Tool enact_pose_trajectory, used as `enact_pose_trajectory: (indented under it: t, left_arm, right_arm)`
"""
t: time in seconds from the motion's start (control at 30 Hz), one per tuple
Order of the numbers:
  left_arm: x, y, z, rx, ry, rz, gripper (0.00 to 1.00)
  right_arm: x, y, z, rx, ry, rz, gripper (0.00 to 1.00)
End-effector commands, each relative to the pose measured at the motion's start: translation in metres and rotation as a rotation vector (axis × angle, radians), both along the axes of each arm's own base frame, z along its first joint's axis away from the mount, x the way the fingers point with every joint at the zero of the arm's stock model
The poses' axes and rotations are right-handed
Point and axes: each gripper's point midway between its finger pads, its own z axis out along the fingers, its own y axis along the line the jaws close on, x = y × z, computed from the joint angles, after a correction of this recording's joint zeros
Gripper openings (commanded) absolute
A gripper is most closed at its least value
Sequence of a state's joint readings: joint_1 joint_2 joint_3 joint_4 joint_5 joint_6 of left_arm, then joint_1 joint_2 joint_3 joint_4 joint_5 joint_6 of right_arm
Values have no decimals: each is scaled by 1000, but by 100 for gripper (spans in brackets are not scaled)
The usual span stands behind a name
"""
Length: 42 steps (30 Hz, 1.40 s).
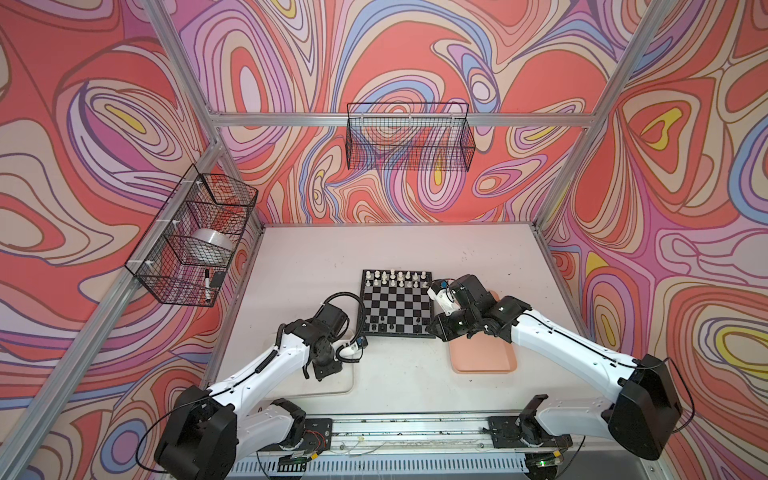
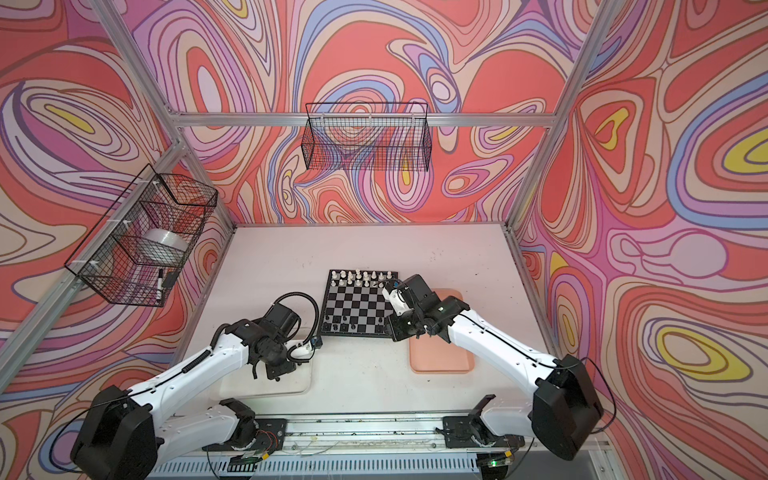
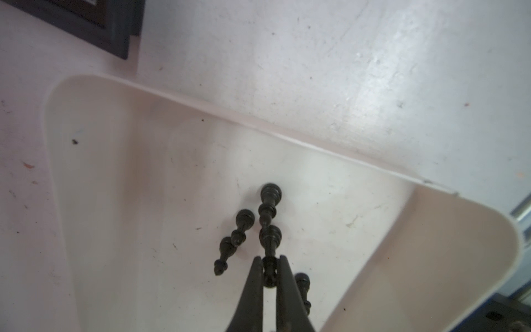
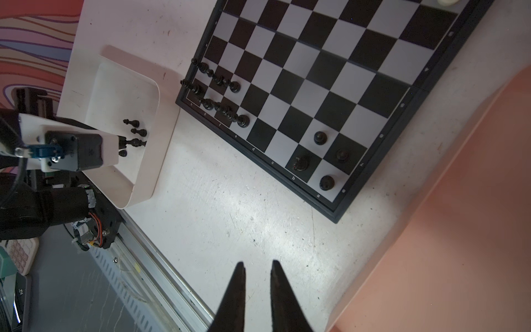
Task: Set up the chess pieces on the board
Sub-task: 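Close the left gripper around a black pawn in the white tray, then lift the black pawn and carry it over the board's black rows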
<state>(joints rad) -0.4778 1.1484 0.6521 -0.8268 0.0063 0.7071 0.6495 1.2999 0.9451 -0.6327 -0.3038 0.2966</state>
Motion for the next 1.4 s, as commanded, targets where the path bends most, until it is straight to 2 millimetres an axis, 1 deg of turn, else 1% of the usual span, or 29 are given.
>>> enact_pose_trajectory:
  t: [0.0,0.1,0.3,0.43,0.6,0.77,0.87,1.03,1.17,1.37]
  left_arm:
    - [-3,-1,13,-8,14,-19,9]
    - [-2,-3,20,-18,20,-19,10]
    - [9,-12,33,-35,14,-23,10]
    - [21,-22,47,-60,7,-28,10]
    - [37,-41,65,-86,-13,-58,11]
    - [52,-67,79,-89,-44,-111,11]
    - [59,-82,81,-82,-57,-149,11]
    - [71,-113,84,-95,-57,-202,11]
    - [78,-137,83,-97,-58,-248,11]
    - [87,-170,76,-110,-40,-294,11]
  right_arm:
    - [1,1,-4,-2,-7,8,17]
    - [0,1,-4,-4,-7,11,17]
    - [0,1,-2,-4,-9,13,17]
    - [-1,-1,1,-3,-15,11,17]
    - [-1,-1,8,3,-28,7,17]
    - [-3,-2,16,10,-28,8,17]
    - [-5,-6,23,5,-37,2,17]
    - [-11,-16,43,4,-68,-18,17]
    - [-18,-25,60,16,-97,-37,18]
    - [-27,-41,78,4,-131,-69,18]
